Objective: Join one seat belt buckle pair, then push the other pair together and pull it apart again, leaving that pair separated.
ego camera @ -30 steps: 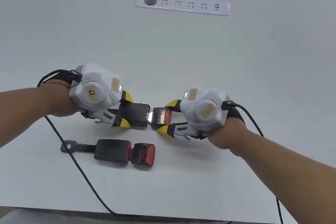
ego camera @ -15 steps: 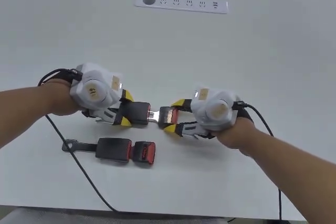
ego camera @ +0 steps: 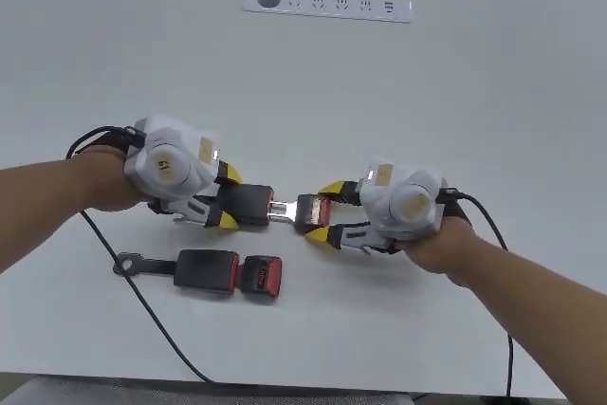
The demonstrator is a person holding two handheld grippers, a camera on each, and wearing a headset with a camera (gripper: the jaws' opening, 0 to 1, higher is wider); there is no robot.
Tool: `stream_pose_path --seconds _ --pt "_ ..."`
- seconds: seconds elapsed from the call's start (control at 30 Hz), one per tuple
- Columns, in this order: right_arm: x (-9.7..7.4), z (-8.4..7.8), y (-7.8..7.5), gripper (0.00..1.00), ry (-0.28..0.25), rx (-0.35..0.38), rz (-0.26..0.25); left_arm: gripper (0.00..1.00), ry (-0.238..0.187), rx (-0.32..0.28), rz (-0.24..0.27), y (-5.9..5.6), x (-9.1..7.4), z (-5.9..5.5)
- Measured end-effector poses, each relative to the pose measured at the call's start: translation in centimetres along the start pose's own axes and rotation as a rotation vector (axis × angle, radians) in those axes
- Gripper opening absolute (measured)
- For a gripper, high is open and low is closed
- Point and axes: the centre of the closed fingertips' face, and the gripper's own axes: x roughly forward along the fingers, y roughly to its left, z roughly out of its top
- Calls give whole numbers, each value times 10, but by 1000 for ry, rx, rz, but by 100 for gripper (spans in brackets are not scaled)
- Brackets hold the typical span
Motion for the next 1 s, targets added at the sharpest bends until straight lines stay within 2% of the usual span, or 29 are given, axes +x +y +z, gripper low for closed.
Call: stream_pose_path --seconds 0.43,1.0 --pt "-23 -18 -4 36 1 10 -18 35 -2 -6 1 0 0 0" --pt "-45 -39 -11 36 12 18 -27 35 -4 -14 4 0 1 0"
